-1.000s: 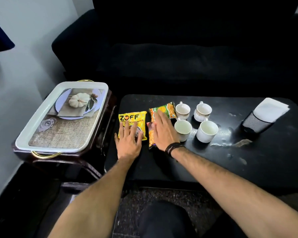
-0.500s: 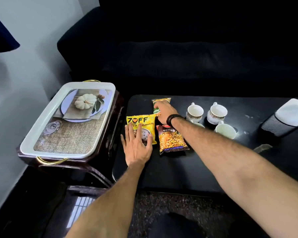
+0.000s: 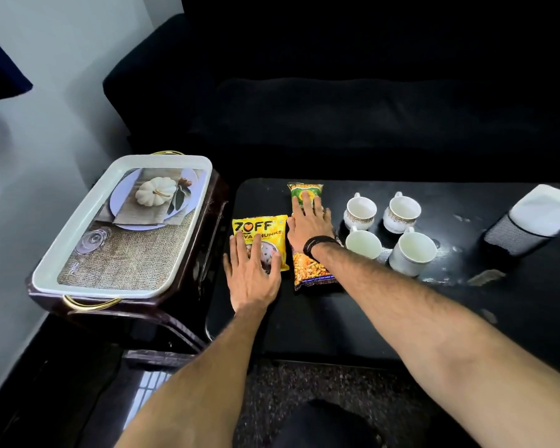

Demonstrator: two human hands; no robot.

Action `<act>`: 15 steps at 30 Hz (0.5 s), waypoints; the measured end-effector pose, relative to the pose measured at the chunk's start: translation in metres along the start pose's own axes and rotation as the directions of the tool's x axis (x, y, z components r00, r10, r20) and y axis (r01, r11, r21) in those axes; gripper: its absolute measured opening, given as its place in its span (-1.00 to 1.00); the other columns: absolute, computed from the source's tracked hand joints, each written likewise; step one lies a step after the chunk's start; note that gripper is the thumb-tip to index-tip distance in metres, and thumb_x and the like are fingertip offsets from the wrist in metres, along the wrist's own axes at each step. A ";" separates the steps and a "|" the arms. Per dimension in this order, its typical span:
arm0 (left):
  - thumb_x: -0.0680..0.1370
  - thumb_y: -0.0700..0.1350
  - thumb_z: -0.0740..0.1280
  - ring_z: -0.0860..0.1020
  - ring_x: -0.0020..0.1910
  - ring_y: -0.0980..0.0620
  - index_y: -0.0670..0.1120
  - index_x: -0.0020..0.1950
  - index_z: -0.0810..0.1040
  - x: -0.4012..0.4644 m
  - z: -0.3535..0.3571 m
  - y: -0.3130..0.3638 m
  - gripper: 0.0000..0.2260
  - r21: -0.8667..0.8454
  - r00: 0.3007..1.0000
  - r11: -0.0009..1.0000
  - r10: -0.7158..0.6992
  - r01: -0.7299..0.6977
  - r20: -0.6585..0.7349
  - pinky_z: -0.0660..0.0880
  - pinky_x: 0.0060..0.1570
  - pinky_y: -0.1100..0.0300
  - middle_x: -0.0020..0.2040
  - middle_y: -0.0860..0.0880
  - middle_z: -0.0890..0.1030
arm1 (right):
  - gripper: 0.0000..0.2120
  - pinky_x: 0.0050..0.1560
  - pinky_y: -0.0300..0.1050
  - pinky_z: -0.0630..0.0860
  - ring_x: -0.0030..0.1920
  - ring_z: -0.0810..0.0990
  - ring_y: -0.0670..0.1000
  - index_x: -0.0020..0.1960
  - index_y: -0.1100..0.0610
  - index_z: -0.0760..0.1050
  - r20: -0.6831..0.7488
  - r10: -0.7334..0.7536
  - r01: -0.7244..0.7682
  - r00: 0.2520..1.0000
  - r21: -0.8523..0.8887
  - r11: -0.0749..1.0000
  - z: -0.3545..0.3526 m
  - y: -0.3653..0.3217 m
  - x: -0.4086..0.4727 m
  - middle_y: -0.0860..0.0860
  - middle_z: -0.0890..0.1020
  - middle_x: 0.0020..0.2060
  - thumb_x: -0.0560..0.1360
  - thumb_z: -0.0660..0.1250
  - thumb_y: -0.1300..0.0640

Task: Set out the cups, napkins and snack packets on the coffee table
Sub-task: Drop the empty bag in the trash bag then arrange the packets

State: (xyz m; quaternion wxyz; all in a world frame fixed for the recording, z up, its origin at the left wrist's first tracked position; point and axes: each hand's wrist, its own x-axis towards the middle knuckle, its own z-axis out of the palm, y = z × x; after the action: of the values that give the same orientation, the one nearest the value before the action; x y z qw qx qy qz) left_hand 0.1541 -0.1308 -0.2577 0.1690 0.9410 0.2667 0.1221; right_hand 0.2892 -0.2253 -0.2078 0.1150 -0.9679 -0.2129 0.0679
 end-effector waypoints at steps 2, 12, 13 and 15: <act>0.58 0.34 -0.03 -0.13 0.60 0.00 0.11 0.57 0.12 0.000 0.000 0.000 -0.39 0.001 1.000 1.000 0.002 -0.002 -0.006 -0.04 0.55 -0.11 0.62 -0.05 -0.03 | -0.44 0.53 0.23 -0.02 0.58 -0.07 0.15 0.59 0.10 -0.04 -0.083 0.009 -0.006 0.996 0.044 0.999 -0.001 -0.004 -0.013 0.11 -0.05 0.59 0.64 -0.05 -0.04; 0.67 0.13 -0.11 -0.11 0.60 0.02 0.09 0.59 0.06 -0.001 -0.001 0.001 -0.52 0.070 0.993 0.991 0.111 -0.113 0.032 -0.16 0.56 -0.07 0.62 -0.04 0.02 | -0.43 0.52 0.14 0.02 0.55 0.15 0.10 0.53 0.08 0.20 -0.249 0.004 -0.003 0.968 0.004 1.000 0.035 0.011 -0.108 0.08 0.19 0.55 0.59 -0.04 -0.12; 0.67 0.12 -0.12 -0.12 0.60 0.02 0.09 0.60 0.05 -0.001 0.000 0.000 -0.53 0.077 0.993 0.990 0.113 -0.116 0.036 -0.17 0.56 -0.07 0.62 -0.04 0.01 | -0.44 0.53 0.13 0.01 0.56 0.12 0.11 0.54 0.09 0.18 -0.245 0.007 -0.009 0.970 -0.006 1.000 0.036 0.011 -0.107 0.09 0.16 0.56 0.59 -0.04 -0.10; 0.68 0.11 -0.15 -0.14 0.60 0.02 0.10 0.60 0.03 0.001 0.000 0.000 -0.53 0.081 0.993 0.990 0.110 -0.113 0.041 -0.19 0.55 -0.05 0.62 -0.03 0.00 | -0.45 0.52 0.14 0.02 0.55 0.13 0.13 0.54 0.11 0.18 -0.240 0.030 -0.031 0.970 0.000 1.000 0.036 0.007 -0.103 0.11 0.17 0.56 0.60 -0.04 -0.07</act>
State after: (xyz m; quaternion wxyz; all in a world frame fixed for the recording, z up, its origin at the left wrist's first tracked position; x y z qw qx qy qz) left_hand 0.1543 -0.1303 -0.2577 0.1273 0.9627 0.2153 0.1031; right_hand 0.1927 -0.2687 -0.2360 0.1371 -0.9724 -0.1824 -0.0482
